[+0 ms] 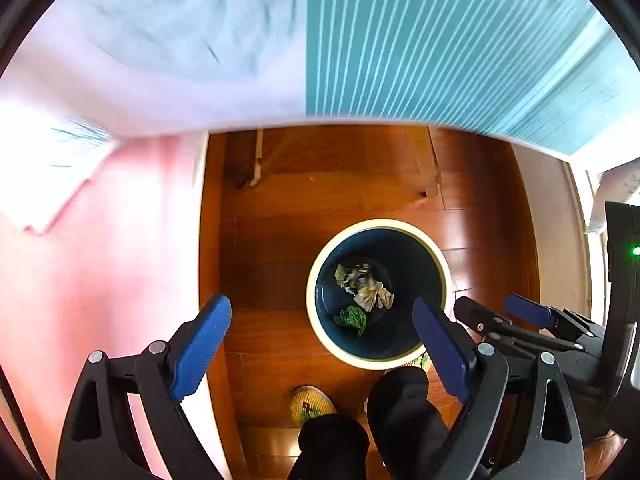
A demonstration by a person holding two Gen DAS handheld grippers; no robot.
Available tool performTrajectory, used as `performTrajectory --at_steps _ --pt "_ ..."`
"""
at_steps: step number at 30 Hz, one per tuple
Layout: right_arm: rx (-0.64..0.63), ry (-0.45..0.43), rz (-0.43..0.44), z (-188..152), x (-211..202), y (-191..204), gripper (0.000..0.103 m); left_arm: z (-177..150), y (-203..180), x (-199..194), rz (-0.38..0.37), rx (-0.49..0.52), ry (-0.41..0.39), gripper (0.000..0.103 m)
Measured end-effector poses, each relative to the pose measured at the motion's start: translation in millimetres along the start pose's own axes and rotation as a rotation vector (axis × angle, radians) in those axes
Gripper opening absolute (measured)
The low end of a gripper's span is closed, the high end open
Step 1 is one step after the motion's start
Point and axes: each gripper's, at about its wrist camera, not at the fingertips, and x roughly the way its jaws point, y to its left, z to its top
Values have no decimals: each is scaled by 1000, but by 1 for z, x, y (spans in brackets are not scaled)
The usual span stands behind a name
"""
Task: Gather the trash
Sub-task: 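Raise both tools back toward the table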
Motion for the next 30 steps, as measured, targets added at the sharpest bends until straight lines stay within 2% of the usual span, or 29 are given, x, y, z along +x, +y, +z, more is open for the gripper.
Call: performTrajectory --at_steps 8,12,20,25,30 --pt "8 -59 29 -12 -103 19 70 -2 -1 -109 8 55 -74 91" --pt "-23 -99 48 -19 -156 34 70 0 -4 -168 17 110 -143 91" --pt "-55 -222 67 -23 -245 50 70 16 -16 -263 25 166 -283 91" --pt "-41 -302 70 -17 -283 49 70 20 -24 -302 38 196 -352 92" --pt "-24 -346 75 -6 -302 46 70 21 -27 -321 56 222 -380 92"
